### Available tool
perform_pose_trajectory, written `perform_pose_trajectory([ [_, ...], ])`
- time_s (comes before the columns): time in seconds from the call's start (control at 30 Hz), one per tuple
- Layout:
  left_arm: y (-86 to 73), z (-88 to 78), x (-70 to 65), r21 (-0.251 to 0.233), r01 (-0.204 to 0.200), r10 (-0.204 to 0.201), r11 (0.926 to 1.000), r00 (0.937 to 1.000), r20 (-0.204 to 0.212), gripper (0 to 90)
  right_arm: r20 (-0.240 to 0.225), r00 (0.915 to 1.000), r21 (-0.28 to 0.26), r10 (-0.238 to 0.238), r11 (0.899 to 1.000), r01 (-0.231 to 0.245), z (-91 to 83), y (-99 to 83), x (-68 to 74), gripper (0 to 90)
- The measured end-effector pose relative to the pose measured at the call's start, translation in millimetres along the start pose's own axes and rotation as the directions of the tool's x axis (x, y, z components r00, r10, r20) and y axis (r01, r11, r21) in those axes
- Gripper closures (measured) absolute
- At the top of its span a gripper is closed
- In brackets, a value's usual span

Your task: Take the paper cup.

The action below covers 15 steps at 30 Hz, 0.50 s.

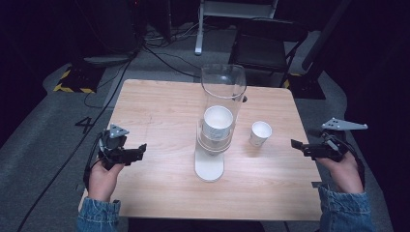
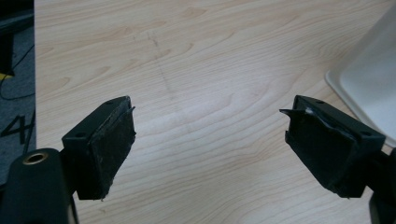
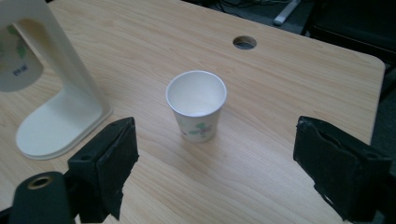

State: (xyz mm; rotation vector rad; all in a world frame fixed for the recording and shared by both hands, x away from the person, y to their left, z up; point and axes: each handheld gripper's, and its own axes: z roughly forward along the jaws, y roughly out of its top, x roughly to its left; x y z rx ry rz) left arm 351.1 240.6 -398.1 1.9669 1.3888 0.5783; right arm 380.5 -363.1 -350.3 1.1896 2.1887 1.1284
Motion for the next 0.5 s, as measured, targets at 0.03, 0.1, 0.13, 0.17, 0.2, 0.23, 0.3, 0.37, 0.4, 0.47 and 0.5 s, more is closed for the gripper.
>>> perform_pose_trajectory([
  [0.03,-0.3,0.7,1.4,0.004,-0.005,0.005,1.0000,1.0000,-0.006,15.8,0.011,0.9999,-0.002,0.005,1.000,-0.005,-1.1,-0.5,-1.5,14.4],
  [0.1,-1.4,2.0,3.4,0.004,0.008,-0.007,1.0000,1.0000,-0.005,15.8,0.026,0.9995,-0.021,0.020,1.000,-0.020,-3.8,-1.5,-5.1,14.3],
  [0.13,-1.7,2.4,3.9,0.002,0.010,-0.010,0.9999,0.9999,-0.002,15.8,0.030,0.9992,-0.026,0.025,0.999,-0.025,-4.8,-2.0,-6.7,14.4],
  [0.17,-1.7,2.3,4.3,0.006,0.009,-0.009,0.9999,1.0000,-0.004,15.8,0.036,0.9989,-0.031,0.032,0.999,-0.031,-5.1,-2.4,-7.6,14.4],
  [0.2,-1.5,2.3,4.7,0.004,0.006,-0.006,1.0000,1.0000,-0.004,15.8,0.040,0.9985,-0.034,0.037,0.999,-0.036,-5.1,-2.9,-9.1,14.3],
  [0.23,-1.5,2.1,4.7,0.001,0.007,-0.007,1.0000,1.0000,0.000,15.8,0.047,0.9980,-0.035,0.042,0.999,-0.041,-4.8,-3.4,-10.1,14.3],
  [0.3,-1.0,1.6,3.8,-0.003,0.008,-0.008,1.0000,1.0000,0.005,15.7,0.053,0.9975,-0.032,0.047,0.998,-0.045,-2.7,-4.0,-10.7,14.4],
  [0.37,-0.7,1.4,3.4,-0.005,0.003,-0.003,1.0000,1.0000,0.007,15.8,0.048,0.9979,-0.025,0.042,0.999,-0.041,0.1,-4.1,-9.8,14.4],
  [0.4,-0.5,1.1,3.1,-0.008,0.003,-0.002,1.0000,0.9999,0.011,15.8,0.047,0.9982,-0.025,0.039,0.999,-0.038,1.6,-3.9,-9.2,14.4],
  [0.47,0.0,0.4,2.8,-0.010,0.003,-0.003,0.9999,0.9999,0.010,15.8,0.040,0.9986,-0.019,0.035,0.999,-0.034,4.0,-3.5,-7.6,14.4],
  [0.5,0.1,0.2,2.5,-0.012,0.007,-0.007,0.9999,0.9999,0.012,15.8,0.038,0.9988,-0.017,0.033,0.999,-0.032,5.2,-3.4,-7.0,14.4],
])
